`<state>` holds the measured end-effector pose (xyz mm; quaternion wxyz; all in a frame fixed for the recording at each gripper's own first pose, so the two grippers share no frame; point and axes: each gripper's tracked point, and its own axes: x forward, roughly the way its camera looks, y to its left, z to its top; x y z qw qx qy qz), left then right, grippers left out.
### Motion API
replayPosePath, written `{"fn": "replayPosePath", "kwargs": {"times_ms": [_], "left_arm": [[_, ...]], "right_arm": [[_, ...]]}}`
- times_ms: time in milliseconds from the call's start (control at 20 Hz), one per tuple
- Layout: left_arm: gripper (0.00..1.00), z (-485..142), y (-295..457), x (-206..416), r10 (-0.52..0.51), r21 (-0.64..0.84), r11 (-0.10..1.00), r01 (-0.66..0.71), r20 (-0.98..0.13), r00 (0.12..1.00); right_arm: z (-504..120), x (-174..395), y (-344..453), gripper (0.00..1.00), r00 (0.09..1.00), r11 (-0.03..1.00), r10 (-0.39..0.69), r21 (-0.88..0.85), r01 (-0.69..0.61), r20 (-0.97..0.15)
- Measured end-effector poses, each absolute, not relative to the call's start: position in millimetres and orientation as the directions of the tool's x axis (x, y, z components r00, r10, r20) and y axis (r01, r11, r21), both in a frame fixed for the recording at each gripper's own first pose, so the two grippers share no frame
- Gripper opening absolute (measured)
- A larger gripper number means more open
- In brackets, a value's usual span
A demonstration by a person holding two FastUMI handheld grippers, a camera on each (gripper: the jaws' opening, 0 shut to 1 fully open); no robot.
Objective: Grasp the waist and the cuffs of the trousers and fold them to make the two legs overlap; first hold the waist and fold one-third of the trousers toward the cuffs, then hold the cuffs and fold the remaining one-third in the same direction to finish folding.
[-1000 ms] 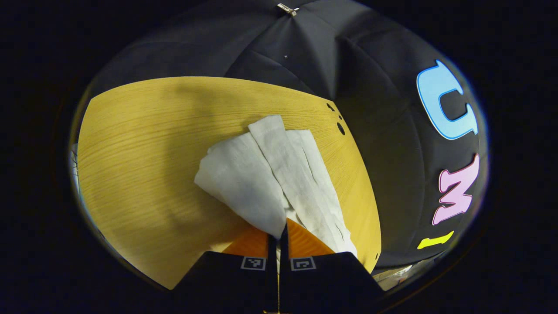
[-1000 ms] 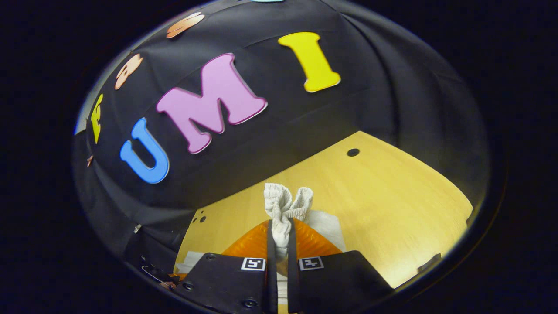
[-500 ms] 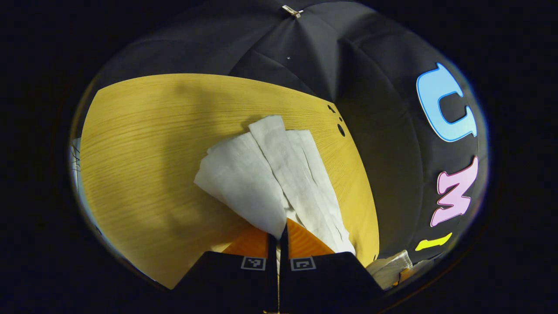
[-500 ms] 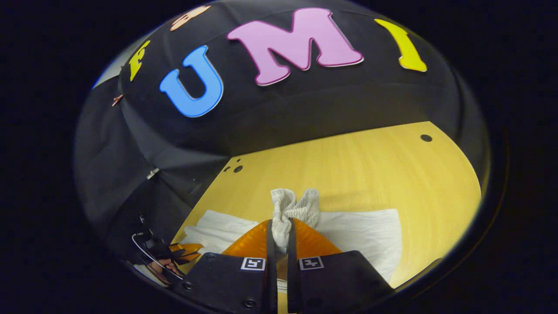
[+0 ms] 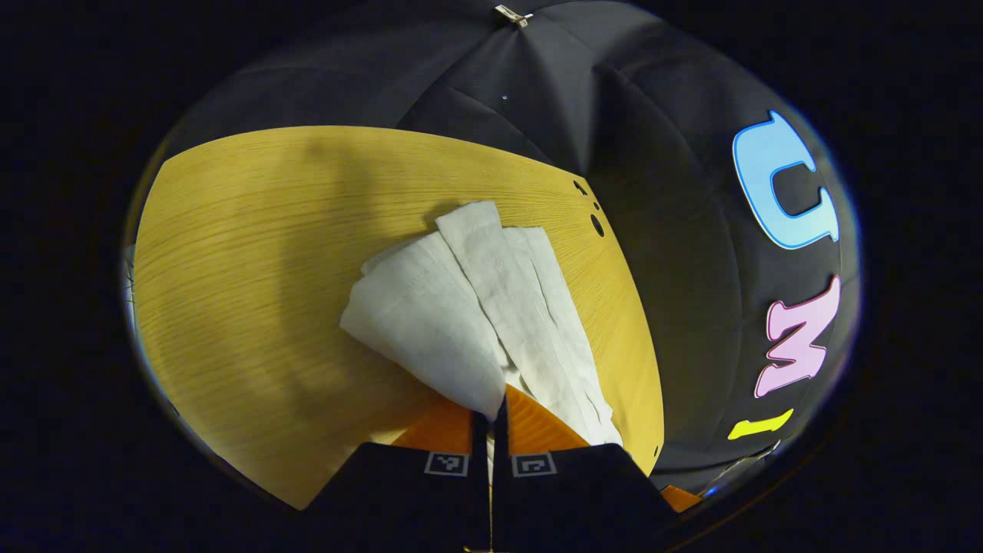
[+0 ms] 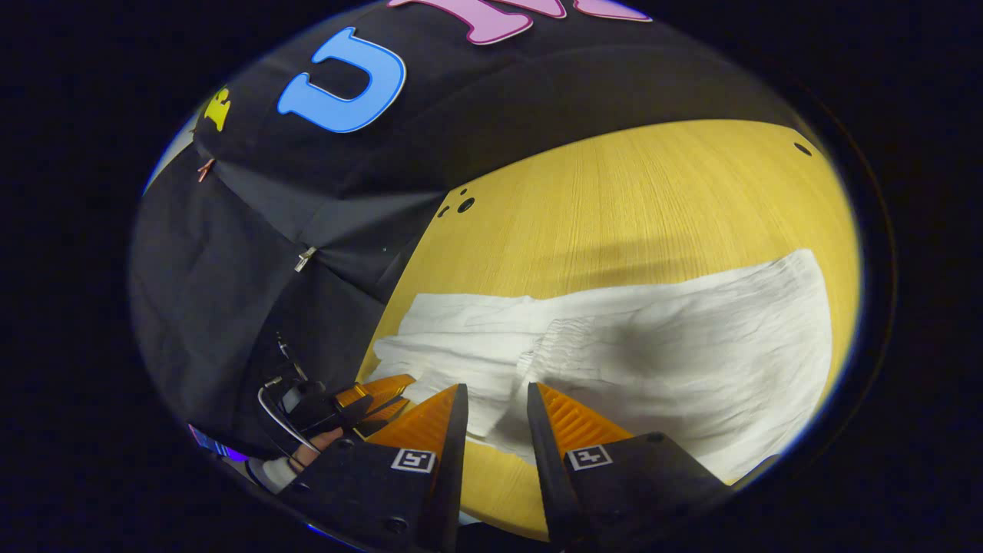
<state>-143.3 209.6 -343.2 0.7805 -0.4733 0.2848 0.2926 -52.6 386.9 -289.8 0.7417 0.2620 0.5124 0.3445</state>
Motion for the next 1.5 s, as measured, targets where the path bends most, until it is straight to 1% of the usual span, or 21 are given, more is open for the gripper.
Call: {"fn": "replayPosePath", "kwargs": {"times_ms": [150,200,250,400,550,750,950,1100,1300,1500], "left_arm": [[0.06,-343,209,-141,0.182,-0.584,0.37,-0.723,-0.717,0.673],[0.09,-342,210,-140,0.183,-0.593,0.365,-0.718,-0.711,0.679],[0.06,-340,209,-139,0.18,-0.6,0.364,-0.712,-0.705,0.686],[0.06,-315,207,-130,0.178,-0.651,0.379,-0.658,-0.646,0.742],[0.06,-278,196,-107,0.189,-0.682,0.433,-0.59,-0.571,0.799],[0.06,-232,161,-82,0.174,-0.661,0.559,-0.5,-0.496,0.851],[0.06,-194,99,-54,0.104,-0.601,0.7,-0.386,-0.449,0.888],[0.06,-178,50,-34,0.034,-0.503,0.818,-0.28,-0.443,0.896],[0.06,-184,-25,-16,-0.078,-0.38,0.915,-0.133,-0.491,0.867],[0.06,-208,-93,-19,-0.177,-0.274,0.962,0.02,-0.563,0.807]], "right_arm": [[-281,-45,374,0.52,0.266,0.618,0.782,0.754,-0.224,-0.563],[-282,-39,363,0.53,0.289,0.632,0.77,0.744,-0.216,-0.569],[-282,-37,352,0.54,0.305,0.644,0.758,0.737,-0.206,-0.577],[-291,-23,303,0.54,0.371,0.687,0.703,0.715,-0.131,-0.607],[-298,-10,245,0.54,0.442,0.727,0.629,0.686,-0.044,-0.639],[-303,-5,175,0.54,0.512,0.752,0.542,0.657,0.058,-0.666],[-301,-9,112,0.54,0.562,0.759,0.47,0.637,0.137,-0.681],[-302,-15,80,0.54,0.587,0.755,0.423,0.627,0.194,-0.691],[-301,-16,43,0.54,0.627,0.743,0.359,0.618,0.258,-0.692],[-299,-21,26,0.54,0.638,0.733,0.33,0.615,0.29,-0.695]]}}
